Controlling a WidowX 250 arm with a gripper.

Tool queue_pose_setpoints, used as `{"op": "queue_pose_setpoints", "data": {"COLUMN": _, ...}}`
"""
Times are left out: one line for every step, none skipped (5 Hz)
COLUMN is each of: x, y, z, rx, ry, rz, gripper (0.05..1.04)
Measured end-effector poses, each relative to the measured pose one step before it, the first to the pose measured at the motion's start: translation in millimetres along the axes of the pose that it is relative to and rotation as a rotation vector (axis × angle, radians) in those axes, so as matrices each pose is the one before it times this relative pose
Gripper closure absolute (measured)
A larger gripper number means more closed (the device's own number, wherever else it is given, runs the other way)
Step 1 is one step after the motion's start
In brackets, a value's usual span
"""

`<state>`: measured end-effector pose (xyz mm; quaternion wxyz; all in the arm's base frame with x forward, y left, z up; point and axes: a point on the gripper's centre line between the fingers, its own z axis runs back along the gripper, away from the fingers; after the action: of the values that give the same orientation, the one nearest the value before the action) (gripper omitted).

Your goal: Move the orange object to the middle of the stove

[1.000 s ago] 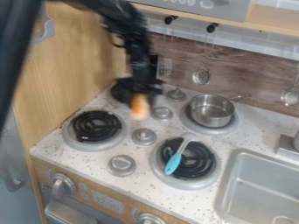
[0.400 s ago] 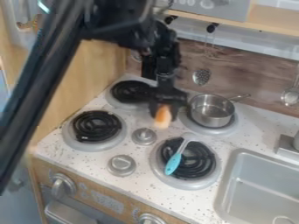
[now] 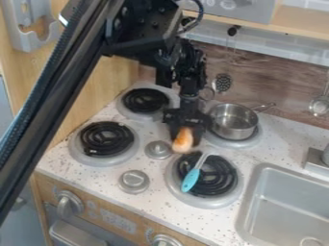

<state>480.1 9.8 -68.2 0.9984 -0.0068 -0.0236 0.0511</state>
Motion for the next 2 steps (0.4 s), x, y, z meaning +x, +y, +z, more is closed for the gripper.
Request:
{"op": "queue_pose_setpoints", "data": {"x": -2.47, "y": 0.41, "z": 1.04, "rx": 0.0227, "ry": -0.0201, "rz": -0.0187, "gripper": 0.075}}
{"op": "queue_pose_setpoints", "data": {"x": -0.13, "y": 1.69, "z": 2.51, "rx": 0.0061, "ry": -0.0666, "rz": -0.0021, "gripper": 0.083}}
